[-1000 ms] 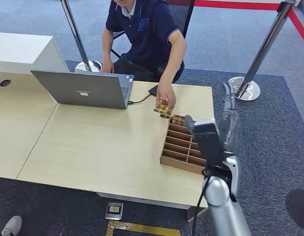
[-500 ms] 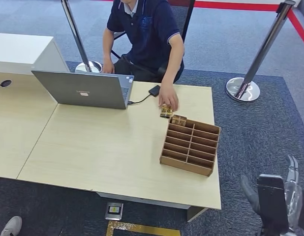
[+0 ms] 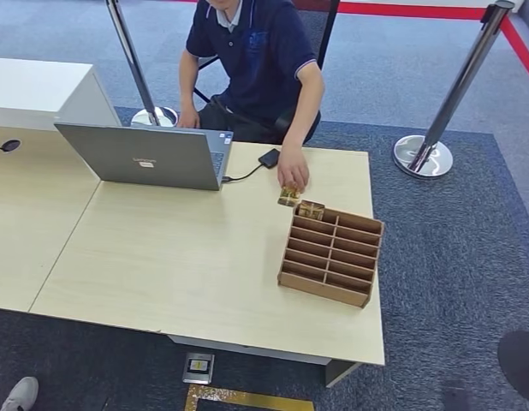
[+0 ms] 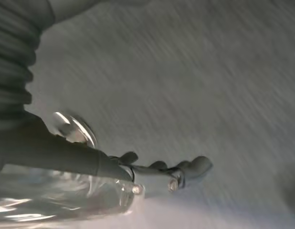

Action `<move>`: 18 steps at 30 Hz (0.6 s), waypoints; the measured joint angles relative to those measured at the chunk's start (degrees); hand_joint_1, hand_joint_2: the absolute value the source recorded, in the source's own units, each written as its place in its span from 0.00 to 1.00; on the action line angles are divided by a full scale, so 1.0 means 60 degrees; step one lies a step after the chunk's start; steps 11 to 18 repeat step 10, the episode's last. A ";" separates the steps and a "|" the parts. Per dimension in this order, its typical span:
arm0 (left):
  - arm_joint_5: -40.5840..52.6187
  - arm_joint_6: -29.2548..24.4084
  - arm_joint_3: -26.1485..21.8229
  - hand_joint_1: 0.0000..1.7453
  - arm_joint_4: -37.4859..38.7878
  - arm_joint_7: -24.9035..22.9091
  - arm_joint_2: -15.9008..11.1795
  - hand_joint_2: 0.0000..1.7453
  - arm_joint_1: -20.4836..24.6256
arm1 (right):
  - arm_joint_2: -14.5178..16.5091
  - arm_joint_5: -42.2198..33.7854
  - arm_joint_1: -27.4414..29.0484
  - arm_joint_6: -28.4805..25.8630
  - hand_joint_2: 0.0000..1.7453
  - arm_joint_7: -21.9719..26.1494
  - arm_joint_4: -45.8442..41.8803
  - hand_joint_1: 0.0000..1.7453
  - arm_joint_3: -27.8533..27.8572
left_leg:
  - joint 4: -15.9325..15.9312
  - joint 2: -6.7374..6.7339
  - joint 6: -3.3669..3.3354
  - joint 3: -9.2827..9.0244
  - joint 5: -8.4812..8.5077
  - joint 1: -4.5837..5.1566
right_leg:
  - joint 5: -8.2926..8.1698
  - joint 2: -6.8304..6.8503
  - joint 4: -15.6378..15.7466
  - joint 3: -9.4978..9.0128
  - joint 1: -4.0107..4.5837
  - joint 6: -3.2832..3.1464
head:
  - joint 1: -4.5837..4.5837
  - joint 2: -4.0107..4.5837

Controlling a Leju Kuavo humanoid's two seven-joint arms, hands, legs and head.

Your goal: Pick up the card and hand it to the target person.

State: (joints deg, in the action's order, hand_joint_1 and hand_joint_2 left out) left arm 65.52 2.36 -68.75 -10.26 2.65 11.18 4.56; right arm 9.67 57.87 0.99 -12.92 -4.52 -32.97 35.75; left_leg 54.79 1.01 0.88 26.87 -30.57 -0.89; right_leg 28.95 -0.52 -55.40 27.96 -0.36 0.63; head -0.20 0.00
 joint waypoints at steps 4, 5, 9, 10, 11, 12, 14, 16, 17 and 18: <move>0.0127 0.0090 0.0002 0.00 0.0001 0.0014 -0.0002 0.00 0.0013 | -0.0081 -0.0245 -0.0423 0.0768 0.00 -0.0690 0.1696 0.00 0.0770 | -0.0005 0.0000 0.0001 0.0003 0.0001 -0.0003 | 0.0001 0.0000 -0.0007 0.0004 0.0003 -0.0001 | -0.0001 0.0000; 0.0136 0.0106 0.0002 0.00 0.0001 0.0014 -0.0001 0.00 0.0017 | -0.0080 -0.0226 -0.0489 0.0869 0.00 -0.0793 0.1977 0.00 0.0859 | -0.0006 -0.0001 0.0001 0.0004 0.0001 -0.0004 | 0.0001 0.0000 -0.0008 0.0004 0.0004 -0.0001 | 0.0000 0.0000; 0.0106 0.0154 0.0002 0.00 0.0004 -0.0005 0.0002 0.50 0.0024 | -0.0019 -0.0073 -0.0743 0.0977 0.00 -0.1069 0.2693 0.00 0.1016 | -0.0006 -0.0003 0.0001 0.0003 0.0002 -0.0003 | 0.0001 0.0000 -0.0008 0.0001 0.0005 -0.0001 | 0.0000 0.0000; 0.0095 0.0166 0.0002 0.00 0.0005 -0.0011 0.0002 0.67 0.0024 | -0.0009 -0.0050 -0.0773 0.0980 0.00 -0.1104 0.2759 0.00 0.1025 | -0.0006 -0.0003 0.0001 0.0003 0.0002 -0.0003 | 0.0001 0.0000 -0.0008 0.0001 0.0005 -0.0001 | 0.0001 0.0000; 0.0095 0.0166 0.0002 0.00 0.0005 -0.0011 0.0002 0.67 0.0024 | -0.0009 -0.0050 -0.0773 0.0980 0.00 -0.1104 0.2759 0.00 0.1025 | -0.0006 -0.0003 0.0001 0.0003 0.0002 -0.0003 | 0.0001 0.0000 -0.0008 0.0001 0.0005 -0.0001 | 0.0001 0.0000; 0.0095 0.0166 0.0002 0.00 0.0005 -0.0011 0.0002 0.67 0.0024 | -0.0009 -0.0050 -0.0773 0.0980 0.00 -0.1104 0.2759 0.00 0.1025 | -0.0006 -0.0003 0.0001 0.0003 0.0002 -0.0003 | 0.0001 0.0000 -0.0008 0.0001 0.0005 -0.0001 | 0.0001 0.0000; 0.0095 0.0166 0.0002 0.00 0.0005 -0.0011 0.0002 0.67 0.0024 | -0.0009 -0.0050 -0.0773 0.0980 0.00 -0.1104 0.2759 0.00 0.1025 | -0.0006 -0.0003 0.0001 0.0003 0.0002 -0.0003 | 0.0001 0.0000 -0.0008 0.0001 0.0005 -0.0001 | 0.0001 0.0000; 0.0095 0.0166 0.0002 0.00 0.0005 -0.0011 0.0002 0.67 0.0024 | -0.0009 -0.0050 -0.0773 0.0980 0.00 -0.1104 0.2759 0.00 0.1025 | -0.0006 -0.0003 0.0001 0.0003 0.0002 -0.0003 | 0.0001 0.0000 -0.0008 0.0001 0.0005 -0.0001 | 0.0001 0.0000; 0.0095 0.0166 0.0002 0.00 0.0005 -0.0011 0.0002 0.67 0.0024 | -0.0009 -0.0050 -0.0773 0.0980 0.00 -0.1104 0.2759 0.00 0.1025 | -0.0006 -0.0003 0.0001 0.0003 0.0002 -0.0003 | 0.0001 0.0000 -0.0008 0.0001 0.0005 -0.0001 | 0.0001 0.0000; 0.0095 0.0166 0.0002 0.00 0.0005 -0.0011 0.0002 0.67 0.0024 | -0.0009 -0.0050 -0.0773 0.0980 0.00 -0.1104 0.2759 0.00 0.1025 | -0.0006 -0.0003 0.0001 0.0003 0.0002 -0.0003 | 0.0001 0.0000 -0.0008 0.0001 0.0005 -0.0001 | 0.0001 0.0000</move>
